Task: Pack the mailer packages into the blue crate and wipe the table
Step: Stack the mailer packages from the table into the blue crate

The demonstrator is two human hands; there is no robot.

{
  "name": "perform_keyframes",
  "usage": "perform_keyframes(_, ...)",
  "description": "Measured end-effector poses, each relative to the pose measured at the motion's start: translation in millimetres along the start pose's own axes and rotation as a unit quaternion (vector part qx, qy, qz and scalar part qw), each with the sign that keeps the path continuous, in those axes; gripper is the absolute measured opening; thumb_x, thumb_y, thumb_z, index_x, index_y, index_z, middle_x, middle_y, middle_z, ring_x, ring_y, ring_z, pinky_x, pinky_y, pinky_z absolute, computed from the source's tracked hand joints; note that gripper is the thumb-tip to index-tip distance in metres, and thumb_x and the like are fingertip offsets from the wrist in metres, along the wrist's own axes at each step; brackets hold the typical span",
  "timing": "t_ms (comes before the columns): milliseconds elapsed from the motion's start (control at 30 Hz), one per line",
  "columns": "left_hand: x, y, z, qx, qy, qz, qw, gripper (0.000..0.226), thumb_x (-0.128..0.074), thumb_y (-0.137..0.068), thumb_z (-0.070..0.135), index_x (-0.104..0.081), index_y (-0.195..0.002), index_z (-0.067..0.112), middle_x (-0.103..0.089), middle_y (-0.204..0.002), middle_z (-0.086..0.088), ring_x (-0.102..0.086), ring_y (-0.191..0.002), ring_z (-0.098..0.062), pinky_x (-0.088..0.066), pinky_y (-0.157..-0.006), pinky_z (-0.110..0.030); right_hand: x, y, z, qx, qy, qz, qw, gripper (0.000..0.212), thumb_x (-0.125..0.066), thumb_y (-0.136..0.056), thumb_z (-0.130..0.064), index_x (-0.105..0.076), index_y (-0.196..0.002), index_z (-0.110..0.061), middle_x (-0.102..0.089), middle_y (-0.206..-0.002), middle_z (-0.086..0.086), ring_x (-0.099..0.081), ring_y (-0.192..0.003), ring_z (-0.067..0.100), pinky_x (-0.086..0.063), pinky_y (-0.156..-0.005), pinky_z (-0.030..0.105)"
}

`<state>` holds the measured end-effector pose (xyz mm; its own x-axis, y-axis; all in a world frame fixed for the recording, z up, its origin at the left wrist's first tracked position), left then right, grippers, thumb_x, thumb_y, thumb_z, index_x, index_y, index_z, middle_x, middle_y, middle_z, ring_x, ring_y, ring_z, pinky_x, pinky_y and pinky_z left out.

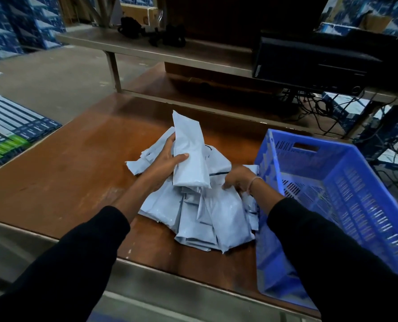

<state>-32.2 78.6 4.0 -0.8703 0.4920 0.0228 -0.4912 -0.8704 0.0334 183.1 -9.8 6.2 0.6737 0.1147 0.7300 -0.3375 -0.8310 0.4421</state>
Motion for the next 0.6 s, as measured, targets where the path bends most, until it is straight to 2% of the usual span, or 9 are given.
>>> perform_keyframes(67, -2.0, -2.3, 0.6, -0.004, 0.011, 0.009, 1.000, 0.074, -0.065, -0.099, 0.036, -0.018, -0.155, 0.047, -0.043, -0.150, 0.008, -0.054, -0.127, -0.018, -0.057, -0.095, -0.041, 16.5, -3.2, 2.9, 0.009, -0.025, 0.002, 1.000, 0.016, -0.072, -0.084, -0.002, -0.059, -0.086, -0.011, -0.061, -0.101, 0.015, -0.063, -0.084, 0.027, -0.059, -0.085, 0.042)
perform_keyframes(133, -6.0, -3.8, 3.4, -0.001, 0.027, 0.021, 0.999, 0.072, -0.063, -0.101, 0.035, -0.018, -0.156, 0.045, -0.043, -0.150, 0.007, -0.055, -0.126, -0.018, -0.057, -0.090, -0.033, 41.5, 0.8, 1.9, 0.024, 0.015, -0.006, 1.000, 0.018, -0.078, -0.082, -0.006, -0.063, -0.091, -0.004, -0.064, -0.095, 0.020, -0.065, -0.083, 0.032, -0.061, -0.080, 0.049)
perform_keyframes(200, -12.1, -5.7, 5.6, 0.001, 0.040, 0.036, 0.999, 0.071, -0.061, -0.101, 0.037, -0.018, -0.157, 0.045, -0.044, -0.150, 0.007, -0.055, -0.126, -0.018, -0.057, -0.088, -0.030, 71.8, 17.1, -1.7, 0.048, -0.017, -0.032, 0.998, 0.023, -0.079, -0.082, -0.005, -0.067, -0.101, 0.000, -0.069, -0.097, 0.020, -0.068, -0.079, 0.031, -0.061, -0.066, 0.042)
perform_keyframes(233, -15.9, -6.7, 6.2, 0.001, 0.052, 0.042, 0.998, 0.070, -0.061, -0.102, 0.037, -0.018, -0.157, 0.045, -0.045, -0.150, 0.007, -0.055, -0.127, -0.019, -0.057, -0.090, -0.032, 86.7, 25.2, -2.1, 0.067, -0.045, -0.056, 0.995, 0.022, -0.077, -0.084, -0.003, -0.068, -0.105, -0.002, -0.072, -0.101, 0.019, -0.070, -0.080, 0.030, -0.061, -0.065, 0.038)
perform_keyframes(333, -30.8, -8.6, 9.5, -0.007, 0.107, 0.056, 0.993, 0.064, -0.058, -0.104, 0.031, -0.024, -0.157, 0.039, -0.050, -0.149, 0.004, -0.057, -0.128, -0.021, -0.058, -0.097, -0.039, 120.1, 45.6, 0.3, 0.149, -0.149, -0.162, 0.964, 0.033, -0.073, -0.086, -0.004, -0.069, -0.119, -0.008, -0.072, -0.116, 0.017, -0.071, -0.101, 0.033, -0.057, -0.088, 0.048)
perform_keyframes(400, -47.3, -8.6, 15.2, -0.014, 0.118, 0.052, 0.992, 0.057, -0.056, -0.105, 0.031, -0.028, -0.155, 0.036, -0.054, -0.146, 0.005, -0.061, -0.125, -0.018, -0.059, -0.094, -0.035, 132.4, 48.3, -1.1, 0.186, -0.239, -0.196, 0.933, 0.047, -0.070, -0.087, -0.005, -0.061, -0.133, -0.007, -0.067, -0.128, 0.017, -0.066, -0.114, 0.034, -0.052, -0.096, 0.051)
perform_keyframes(467, -68.4, -8.5, 21.4, -0.005, 0.116, 0.036, 0.993, 0.049, -0.051, -0.106, 0.039, -0.035, -0.152, 0.036, -0.059, -0.141, 0.009, -0.064, -0.122, -0.014, -0.059, -0.088, -0.028, 137.9, 42.3, -5.7, 0.207, -0.314, -0.161, 0.912, 0.046, -0.064, -0.091, -0.001, -0.057, -0.136, -0.006, -0.067, -0.127, 0.014, -0.070, -0.108, 0.028, -0.059, -0.087, 0.042)
perform_keyframes(500, -80.2, -8.6, 24.7, 0.006, 0.122, 0.021, 0.992, 0.047, -0.048, -0.105, 0.049, -0.042, -0.150, 0.036, -0.062, -0.139, 0.008, -0.064, -0.124, -0.016, -0.058, -0.091, -0.029, 139.3, 38.6, -7.5, 0.205, -0.343, -0.123, 0.909, 0.043, -0.063, -0.092, 0.001, -0.058, -0.135, -0.005, -0.069, -0.122, 0.013, -0.072, -0.100, 0.025, -0.062, -0.081, 0.038)
perform_keyframes(600, -113.8, -8.9, 37.7, 0.042, 0.176, -0.032, 0.983, 0.053, -0.033, -0.101, 0.068, -0.067, -0.130, 0.039, -0.068, -0.135, -0.002, -0.064, -0.127, -0.026, -0.052, -0.104, -0.043, 144.3, 20.6, -1.3, 0.176, -0.387, 0.006, 0.905, 0.035, -0.069, -0.089, 0.002, -0.064, -0.124, -0.002, -0.072, -0.111, 0.015, -0.071, -0.095, 0.030, -0.063, -0.073, 0.036)
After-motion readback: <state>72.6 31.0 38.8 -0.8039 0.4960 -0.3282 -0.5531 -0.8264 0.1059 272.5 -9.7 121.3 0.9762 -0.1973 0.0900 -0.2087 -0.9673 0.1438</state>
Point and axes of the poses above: each hand's wrist, its own y-axis away from the middle knuckle, its own x-axis out of the back of the hand, z = x × y, the point moved 4 cm from there along -y, towards the middle knuckle
